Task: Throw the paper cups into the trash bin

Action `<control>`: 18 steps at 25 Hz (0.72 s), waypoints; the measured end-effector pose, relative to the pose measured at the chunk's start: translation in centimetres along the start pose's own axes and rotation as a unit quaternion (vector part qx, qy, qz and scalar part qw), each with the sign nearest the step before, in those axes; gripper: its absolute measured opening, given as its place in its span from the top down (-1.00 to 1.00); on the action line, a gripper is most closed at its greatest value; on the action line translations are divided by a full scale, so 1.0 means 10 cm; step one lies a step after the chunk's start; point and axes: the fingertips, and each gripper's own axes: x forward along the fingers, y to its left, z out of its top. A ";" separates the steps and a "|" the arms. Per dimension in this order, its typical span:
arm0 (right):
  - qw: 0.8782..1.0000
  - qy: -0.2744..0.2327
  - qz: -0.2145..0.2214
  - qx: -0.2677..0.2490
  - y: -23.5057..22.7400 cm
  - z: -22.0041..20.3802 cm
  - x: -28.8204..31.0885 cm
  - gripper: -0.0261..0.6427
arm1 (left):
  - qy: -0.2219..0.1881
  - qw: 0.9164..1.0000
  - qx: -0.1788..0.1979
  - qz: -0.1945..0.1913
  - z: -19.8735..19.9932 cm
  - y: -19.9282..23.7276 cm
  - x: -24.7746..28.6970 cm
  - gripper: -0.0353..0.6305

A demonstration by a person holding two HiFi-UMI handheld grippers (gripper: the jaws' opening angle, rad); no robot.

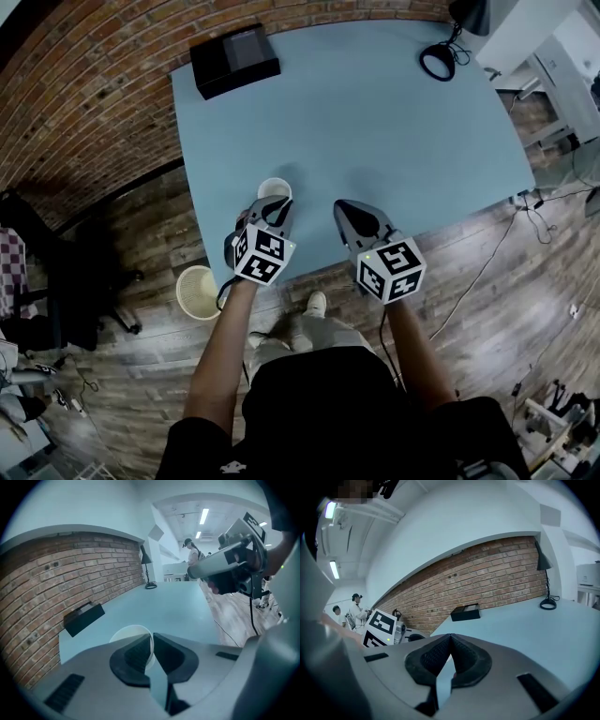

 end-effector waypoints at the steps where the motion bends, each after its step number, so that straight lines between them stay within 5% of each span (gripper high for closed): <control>1: 1.000 -0.001 0.003 -0.003 0.04 0.02 0.00 0.91 | -0.006 1.000 -0.004 0.004 0.02 0.02 -0.07 0.81; 9: 0.999 -0.014 0.031 -0.030 0.44 0.21 0.05 0.91 | -0.049 0.997 -0.042 0.043 0.09 0.14 -0.65 0.81; 18: 0.996 -0.014 0.072 -0.060 1.04 0.32 0.16 0.91 | -0.121 0.981 -0.118 0.091 0.21 0.28 -1.53 0.81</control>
